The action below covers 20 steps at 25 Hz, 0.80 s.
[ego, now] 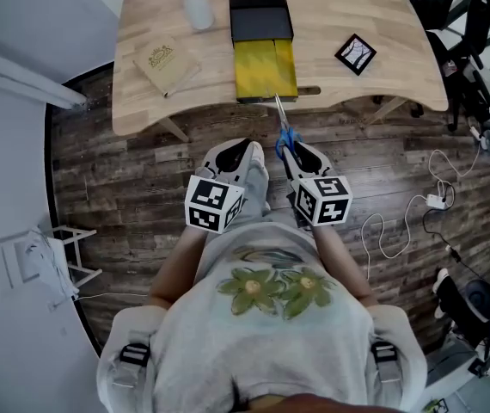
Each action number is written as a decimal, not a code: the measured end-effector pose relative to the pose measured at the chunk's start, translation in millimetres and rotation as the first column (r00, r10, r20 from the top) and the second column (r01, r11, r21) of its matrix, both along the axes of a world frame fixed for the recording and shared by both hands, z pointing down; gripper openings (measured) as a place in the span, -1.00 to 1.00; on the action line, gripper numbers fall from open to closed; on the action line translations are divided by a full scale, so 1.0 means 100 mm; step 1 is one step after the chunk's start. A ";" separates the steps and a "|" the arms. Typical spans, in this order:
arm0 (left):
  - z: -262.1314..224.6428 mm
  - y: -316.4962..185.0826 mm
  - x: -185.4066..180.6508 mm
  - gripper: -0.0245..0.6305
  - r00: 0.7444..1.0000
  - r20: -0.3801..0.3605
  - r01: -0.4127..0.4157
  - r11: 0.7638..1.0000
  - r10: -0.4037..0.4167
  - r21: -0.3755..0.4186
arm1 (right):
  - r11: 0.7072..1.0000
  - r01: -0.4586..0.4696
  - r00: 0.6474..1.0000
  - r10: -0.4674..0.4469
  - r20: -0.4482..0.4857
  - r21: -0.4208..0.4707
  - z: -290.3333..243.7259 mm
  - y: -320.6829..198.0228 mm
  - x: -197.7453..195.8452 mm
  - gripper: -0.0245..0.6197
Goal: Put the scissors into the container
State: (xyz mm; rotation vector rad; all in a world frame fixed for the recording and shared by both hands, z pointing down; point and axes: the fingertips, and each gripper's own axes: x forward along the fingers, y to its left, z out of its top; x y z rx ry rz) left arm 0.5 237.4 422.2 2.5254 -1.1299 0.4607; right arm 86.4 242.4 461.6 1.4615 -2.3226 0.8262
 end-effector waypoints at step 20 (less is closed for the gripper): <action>0.15 -1.18 0.12 -0.90 0.999 -0.037 -0.012 0.999 0.010 -0.053 | 1.000 0.024 0.999 -0.024 -0.026 -0.014 0.00 -1.25 0.03 -0.68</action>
